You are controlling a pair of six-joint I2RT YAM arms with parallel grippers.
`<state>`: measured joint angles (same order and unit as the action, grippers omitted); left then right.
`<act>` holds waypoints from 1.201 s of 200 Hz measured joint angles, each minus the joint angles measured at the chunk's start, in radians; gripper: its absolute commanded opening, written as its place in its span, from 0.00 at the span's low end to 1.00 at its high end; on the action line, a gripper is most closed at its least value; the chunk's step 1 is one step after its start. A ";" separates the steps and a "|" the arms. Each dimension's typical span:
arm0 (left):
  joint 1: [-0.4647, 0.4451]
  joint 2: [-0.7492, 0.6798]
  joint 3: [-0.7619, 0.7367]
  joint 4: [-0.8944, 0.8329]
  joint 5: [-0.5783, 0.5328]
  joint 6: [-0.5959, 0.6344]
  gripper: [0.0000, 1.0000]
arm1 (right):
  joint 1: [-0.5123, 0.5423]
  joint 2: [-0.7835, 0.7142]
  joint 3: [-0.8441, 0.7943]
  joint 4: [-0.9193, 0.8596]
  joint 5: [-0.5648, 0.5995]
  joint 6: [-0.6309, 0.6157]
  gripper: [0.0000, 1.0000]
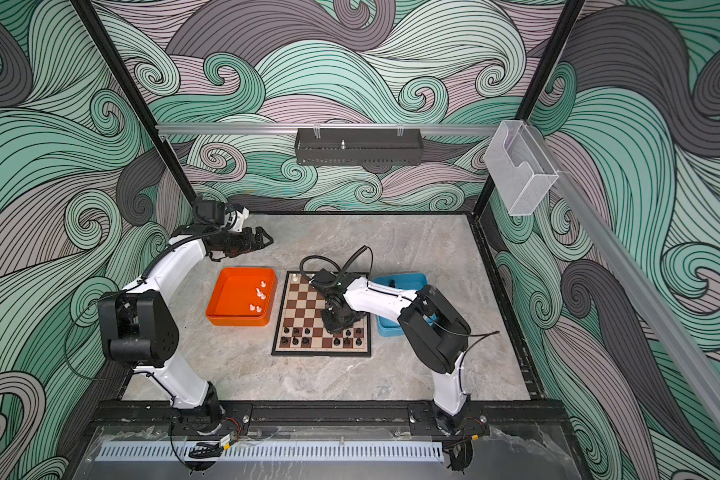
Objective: Set up the chess pieces on the board
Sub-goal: 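Lower the black pawn onto a near-row square with the right gripper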
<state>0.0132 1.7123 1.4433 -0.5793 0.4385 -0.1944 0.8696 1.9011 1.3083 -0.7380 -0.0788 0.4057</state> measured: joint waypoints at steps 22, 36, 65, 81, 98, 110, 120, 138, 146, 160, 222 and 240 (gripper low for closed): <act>0.000 0.000 0.000 0.000 0.000 -0.001 0.94 | 0.000 0.000 -0.003 -0.002 0.000 0.000 0.14; 0.000 0.000 0.000 0.000 0.000 -0.001 0.94 | 0.001 0.000 -0.004 -0.003 0.000 0.000 0.14; 0.000 0.000 0.000 0.000 0.000 -0.001 0.94 | 0.003 0.000 -0.004 -0.003 0.000 0.000 0.14; 0.000 0.000 0.000 0.000 0.000 -0.001 0.94 | 0.006 0.000 -0.004 -0.003 0.000 0.000 0.14; 0.000 0.000 0.000 0.000 0.000 -0.001 0.94 | 0.008 0.000 -0.004 -0.002 -0.001 0.000 0.14; 0.000 0.000 0.000 0.000 0.000 -0.001 0.94 | 0.010 0.000 -0.004 -0.002 -0.001 0.000 0.14; 0.000 0.000 0.000 0.000 0.000 -0.001 0.94 | 0.010 0.000 -0.004 -0.002 -0.001 0.000 0.14; 0.000 0.000 0.000 0.000 0.000 -0.001 0.94 | 0.010 0.000 -0.004 -0.002 0.000 0.000 0.14; 0.000 0.000 0.000 0.000 0.000 -0.001 0.94 | 0.010 0.000 -0.004 -0.002 0.000 0.000 0.14; 0.000 0.000 0.000 0.000 0.000 -0.001 0.94 | 0.010 0.000 -0.004 -0.002 0.000 0.000 0.14; 0.000 0.000 0.000 0.000 0.000 -0.001 0.94 | 0.012 0.000 -0.004 -0.002 0.007 0.000 0.14; 0.000 0.000 0.000 0.000 0.001 -0.001 0.94 | 0.013 0.000 -0.004 -0.001 0.010 0.000 0.14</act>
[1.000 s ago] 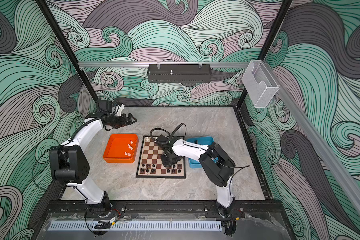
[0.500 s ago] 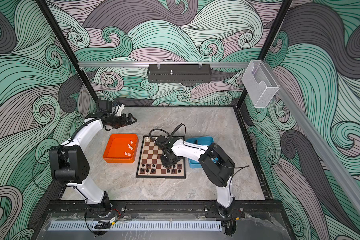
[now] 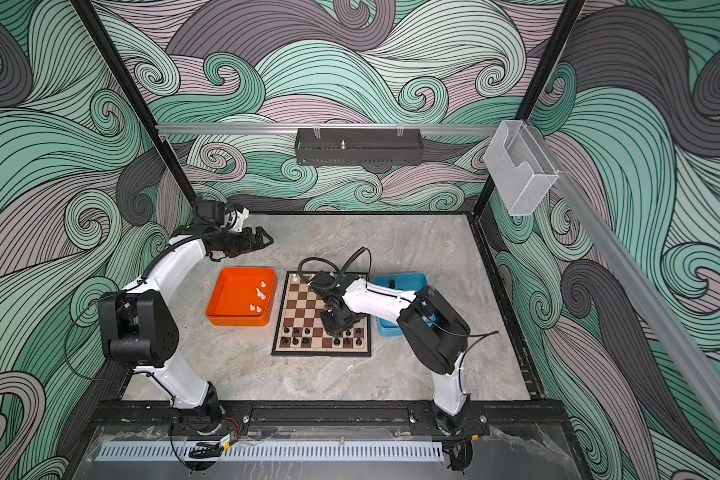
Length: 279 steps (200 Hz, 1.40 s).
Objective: Set up the chess pieces on the board
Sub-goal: 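Lower the black pawn onto a near-row square with the right gripper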
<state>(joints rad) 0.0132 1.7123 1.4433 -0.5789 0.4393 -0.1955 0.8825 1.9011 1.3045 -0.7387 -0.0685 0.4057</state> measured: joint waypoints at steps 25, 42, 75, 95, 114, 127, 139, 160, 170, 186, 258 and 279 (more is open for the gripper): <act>0.000 0.000 0.000 0.000 0.000 0.000 0.94 | 0.000 0.000 0.000 0.002 0.003 0.000 0.14; 0.000 0.000 0.000 0.000 0.000 0.000 0.94 | 0.000 0.000 0.000 0.003 0.007 0.000 0.14; 0.000 0.000 0.000 0.000 0.000 0.000 0.94 | 0.000 0.000 0.000 0.004 0.009 0.000 0.14; 0.000 0.000 0.000 0.000 0.000 0.000 0.94 | 0.000 0.000 0.000 0.005 0.010 0.000 0.14; 0.000 0.000 0.000 0.000 0.001 0.000 0.94 | 0.000 0.000 0.000 0.008 0.009 0.000 0.14; 0.000 0.000 0.000 0.000 0.001 0.000 0.94 | 0.000 0.000 -0.001 0.011 0.009 0.000 0.14; 0.000 0.000 0.000 0.000 0.001 0.000 0.94 | 0.000 0.000 -0.002 0.014 0.009 0.000 0.14; 0.000 0.000 0.000 0.000 0.001 0.000 0.94 | 0.000 0.000 -0.002 0.019 0.009 0.000 0.14; 0.001 0.000 0.000 0.000 0.002 0.000 0.94 | 0.000 0.000 -0.002 0.022 0.009 0.000 0.14; 0.003 0.000 0.000 0.000 0.003 0.000 0.94 | 0.000 0.000 -0.004 0.024 0.008 0.000 0.14; 0.006 0.000 0.000 0.000 0.003 0.000 0.94 | 0.000 0.000 -0.008 0.027 0.008 0.006 0.24; 0.006 0.000 0.000 0.000 0.003 0.000 0.94 | 0.000 0.000 -0.008 0.027 0.008 0.012 0.27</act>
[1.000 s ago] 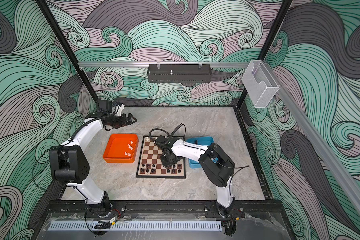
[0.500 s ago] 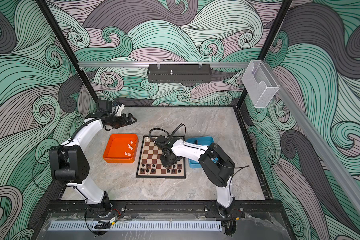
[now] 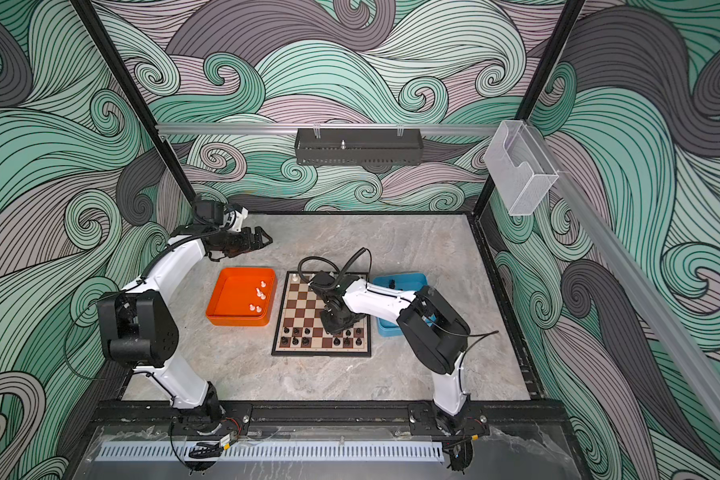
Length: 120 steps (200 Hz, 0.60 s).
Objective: Set up the chess pieces on the board
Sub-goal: 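Lower the black pawn onto a near-row square with the right gripper, then open the right gripper and move it back over the blue tray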
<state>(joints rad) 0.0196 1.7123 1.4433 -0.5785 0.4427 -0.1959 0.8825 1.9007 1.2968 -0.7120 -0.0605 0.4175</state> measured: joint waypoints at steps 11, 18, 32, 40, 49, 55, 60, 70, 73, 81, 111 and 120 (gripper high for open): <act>0.000 0.000 0.000 0.000 0.000 0.000 0.94 | 0.000 0.000 0.000 0.000 0.000 0.003 0.28; 0.000 0.000 0.000 0.000 0.000 0.000 0.94 | 0.000 0.000 0.000 0.000 0.000 0.003 0.29; 0.000 0.000 0.000 0.000 0.000 0.000 0.94 | 0.000 -0.001 0.000 0.000 0.000 0.003 0.30; 0.000 0.000 0.000 0.000 0.000 0.000 0.94 | 0.000 -0.002 0.000 0.000 0.000 0.003 0.30; 0.000 0.000 0.000 0.000 0.000 0.000 0.94 | 0.000 -0.005 0.000 -0.001 0.001 0.003 0.31; 0.000 0.000 0.000 0.000 0.000 0.000 0.94 | 0.000 -0.007 0.000 -0.002 0.001 0.003 0.31; 0.000 0.000 0.000 0.000 0.000 0.000 0.94 | 0.000 -0.009 0.000 -0.002 0.001 0.003 0.31; 0.000 0.000 0.000 0.000 0.000 0.000 0.94 | 0.000 -0.016 0.000 -0.003 0.002 0.003 0.32; 0.000 0.000 0.000 0.000 0.000 0.000 0.94 | 0.000 -0.017 0.000 -0.003 0.003 0.003 0.33; 0.000 0.000 0.000 0.000 0.000 0.000 0.94 | 0.000 -0.023 0.000 -0.004 0.006 0.003 0.33; 0.000 0.000 0.000 0.002 0.000 -0.001 0.94 | -0.004 -0.061 0.001 -0.017 0.020 0.003 0.35; 0.000 0.000 0.000 0.003 0.000 -0.001 0.94 | -0.008 -0.076 0.006 -0.026 0.023 0.002 0.35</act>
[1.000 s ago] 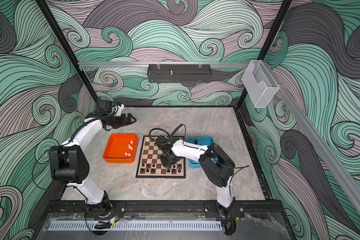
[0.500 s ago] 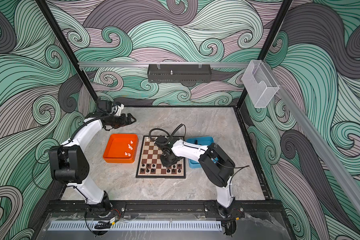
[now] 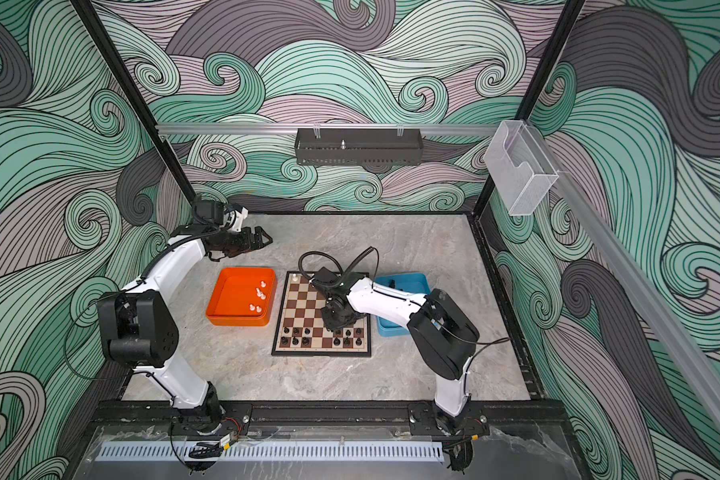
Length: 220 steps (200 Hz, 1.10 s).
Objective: Set up the chess pieces on the board
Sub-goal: 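Open the right gripper and move it back over the blue tray, then close the right gripper on a black pawn while the left arm moves forward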
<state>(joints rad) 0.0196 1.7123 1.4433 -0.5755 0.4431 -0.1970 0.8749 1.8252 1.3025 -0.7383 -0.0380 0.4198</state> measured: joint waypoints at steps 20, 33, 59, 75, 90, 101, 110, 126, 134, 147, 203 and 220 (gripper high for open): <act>0.000 0.000 0.000 0.000 -0.001 -0.003 0.94 | -0.017 -0.029 0.024 -0.016 0.005 -0.005 0.38; 0.000 0.000 0.000 0.000 -0.011 -0.003 0.95 | -0.038 -0.051 0.039 -0.023 0.007 -0.013 0.40; -0.008 0.000 0.000 0.000 -0.031 -0.003 0.95 | -0.111 -0.104 0.058 -0.030 0.010 -0.027 0.51; -0.022 0.000 0.000 0.000 -0.047 -0.003 0.95 | -0.174 -0.140 0.061 -0.031 0.006 -0.045 0.65; -0.065 0.000 -0.001 0.001 -0.069 -0.006 0.95 | -0.238 -0.170 0.061 -0.035 0.011 -0.051 0.78; -0.127 0.000 -0.002 0.000 -0.097 -0.005 0.95 | -0.283 -0.191 0.060 -0.038 0.014 -0.056 0.86; -0.193 0.000 -0.002 0.000 -0.113 -0.003 0.95 | -0.315 -0.206 0.060 -0.044 0.021 -0.061 0.98; -0.317 0.001 -0.002 0.000 -0.132 0.003 0.95 | -0.367 -0.229 0.058 -0.055 0.038 -0.068 0.99; -0.374 0.002 -0.002 0.000 -0.133 0.004 0.95 | -0.395 -0.239 0.054 -0.062 0.041 -0.069 0.99; -0.450 0.012 -0.002 -0.003 -0.129 0.005 0.95 | -0.436 -0.254 0.039 -0.072 0.042 -0.074 0.99; -0.553 0.054 0.000 -0.034 -0.133 0.010 0.95 | -0.577 -0.268 -0.067 -0.125 0.034 -0.110 0.81; -0.566 0.054 0.000 -0.035 -0.133 0.011 0.95 | -0.598 -0.253 -0.080 -0.139 0.035 -0.128 0.68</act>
<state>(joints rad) -0.5468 1.7664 1.4433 -0.6106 0.3103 -0.1864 0.2768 1.5723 1.2221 -0.8772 -0.0032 0.2916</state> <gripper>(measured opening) 0.946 0.744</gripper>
